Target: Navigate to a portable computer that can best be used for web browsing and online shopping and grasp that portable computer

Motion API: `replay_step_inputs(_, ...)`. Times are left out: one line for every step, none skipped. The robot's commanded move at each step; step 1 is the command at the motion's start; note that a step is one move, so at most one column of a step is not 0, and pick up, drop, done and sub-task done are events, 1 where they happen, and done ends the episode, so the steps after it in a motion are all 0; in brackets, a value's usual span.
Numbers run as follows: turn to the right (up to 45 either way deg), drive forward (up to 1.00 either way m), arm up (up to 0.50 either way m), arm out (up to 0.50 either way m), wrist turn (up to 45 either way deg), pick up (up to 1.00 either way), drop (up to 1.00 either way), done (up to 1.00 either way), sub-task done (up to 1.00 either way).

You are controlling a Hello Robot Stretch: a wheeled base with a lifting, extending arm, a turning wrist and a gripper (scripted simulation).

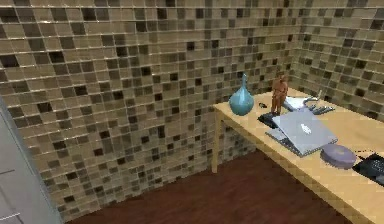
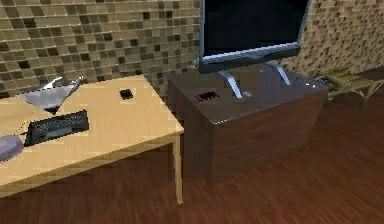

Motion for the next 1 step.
replay_step_inputs(-45.0, 0.0, 0.0, 0.0, 0.0, 0.0, 0.0, 0.0, 0.0)
